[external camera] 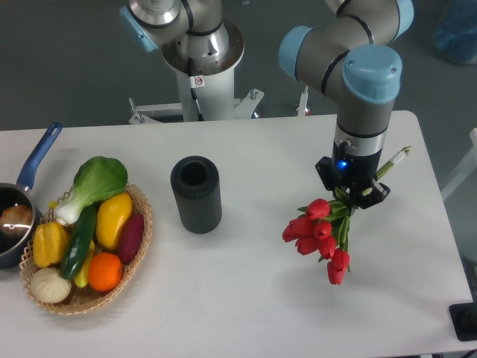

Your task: Insert the flowers into the vase

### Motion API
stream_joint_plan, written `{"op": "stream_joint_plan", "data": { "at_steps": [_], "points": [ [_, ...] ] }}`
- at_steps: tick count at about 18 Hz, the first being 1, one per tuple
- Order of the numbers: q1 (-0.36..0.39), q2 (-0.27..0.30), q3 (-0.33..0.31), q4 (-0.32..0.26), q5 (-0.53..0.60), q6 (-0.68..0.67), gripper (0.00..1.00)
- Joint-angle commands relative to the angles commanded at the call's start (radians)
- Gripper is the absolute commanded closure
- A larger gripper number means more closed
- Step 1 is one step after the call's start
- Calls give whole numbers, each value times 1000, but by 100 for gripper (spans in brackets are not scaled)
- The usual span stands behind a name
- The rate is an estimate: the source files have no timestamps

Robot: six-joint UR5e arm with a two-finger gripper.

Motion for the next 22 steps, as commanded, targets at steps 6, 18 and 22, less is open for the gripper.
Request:
{"op": "stream_joint_plan", "data": {
  "at_steps": [6,18,22],
  "points": [
    [-2,17,6,-31,-8,0,100],
    [-8,173,-46,-54,-386,-118,100],
    [2,247,-104,-46,-524,-251,100]
  ]
}}
